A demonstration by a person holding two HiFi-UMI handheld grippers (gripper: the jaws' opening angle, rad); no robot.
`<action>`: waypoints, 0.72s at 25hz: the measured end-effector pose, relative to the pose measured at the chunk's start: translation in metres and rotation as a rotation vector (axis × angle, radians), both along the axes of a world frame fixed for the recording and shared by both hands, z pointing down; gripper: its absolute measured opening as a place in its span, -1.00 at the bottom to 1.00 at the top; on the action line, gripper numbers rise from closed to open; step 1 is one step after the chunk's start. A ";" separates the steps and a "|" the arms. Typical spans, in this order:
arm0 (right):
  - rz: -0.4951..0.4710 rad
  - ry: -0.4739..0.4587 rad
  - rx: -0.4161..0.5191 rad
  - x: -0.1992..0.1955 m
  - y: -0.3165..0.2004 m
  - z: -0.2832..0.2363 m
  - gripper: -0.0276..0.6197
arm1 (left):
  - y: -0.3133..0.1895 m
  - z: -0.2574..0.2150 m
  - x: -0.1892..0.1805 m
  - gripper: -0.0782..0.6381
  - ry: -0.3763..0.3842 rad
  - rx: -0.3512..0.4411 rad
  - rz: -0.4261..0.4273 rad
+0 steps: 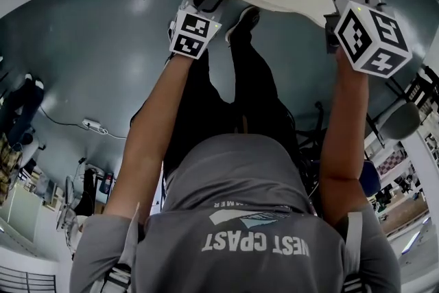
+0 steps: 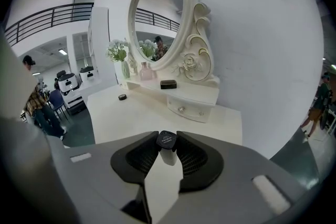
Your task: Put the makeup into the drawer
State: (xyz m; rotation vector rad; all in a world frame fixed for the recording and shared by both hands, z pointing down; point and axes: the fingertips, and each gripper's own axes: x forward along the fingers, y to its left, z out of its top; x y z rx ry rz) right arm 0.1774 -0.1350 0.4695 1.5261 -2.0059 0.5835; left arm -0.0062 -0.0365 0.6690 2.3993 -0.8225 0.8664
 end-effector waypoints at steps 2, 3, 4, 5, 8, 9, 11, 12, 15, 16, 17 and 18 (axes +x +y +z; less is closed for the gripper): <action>0.002 -0.007 0.005 -0.001 0.001 0.002 -0.58 | 0.018 0.005 -0.009 -0.45 -0.008 -0.011 0.013; 0.001 -0.011 0.007 -0.003 0.001 0.002 -0.58 | 0.026 0.008 -0.014 -0.45 -0.013 -0.019 0.023; 0.001 -0.015 0.010 -0.006 0.001 0.002 -0.58 | 0.032 0.009 -0.018 -0.45 -0.018 -0.028 0.034; 0.000 -0.018 0.011 -0.008 0.002 0.001 -0.58 | 0.038 0.010 -0.021 -0.45 -0.022 -0.035 0.043; -0.003 -0.028 0.012 -0.010 0.011 -0.009 -0.58 | 0.056 0.003 -0.023 -0.44 -0.030 -0.056 0.058; -0.005 -0.031 0.012 -0.011 0.014 -0.013 -0.58 | 0.062 0.001 -0.023 -0.44 -0.033 -0.061 0.060; -0.007 -0.038 0.013 -0.015 0.019 -0.016 -0.58 | 0.071 0.001 -0.027 -0.44 -0.041 -0.072 0.068; -0.009 -0.041 0.012 -0.017 0.021 -0.016 -0.58 | 0.075 0.001 -0.029 -0.44 -0.046 -0.078 0.074; -0.020 -0.049 0.007 -0.031 0.025 -0.015 -0.58 | 0.089 0.002 -0.039 -0.44 -0.049 -0.099 0.096; -0.027 -0.052 0.004 -0.038 0.027 -0.015 -0.58 | 0.093 0.001 -0.044 -0.43 -0.051 -0.106 0.103; -0.035 -0.055 0.001 -0.047 0.029 -0.016 -0.58 | 0.098 0.000 -0.050 -0.43 -0.054 -0.111 0.110; -0.044 -0.058 -0.002 -0.057 0.031 -0.017 -0.58 | 0.102 -0.003 -0.056 -0.43 -0.055 -0.115 0.115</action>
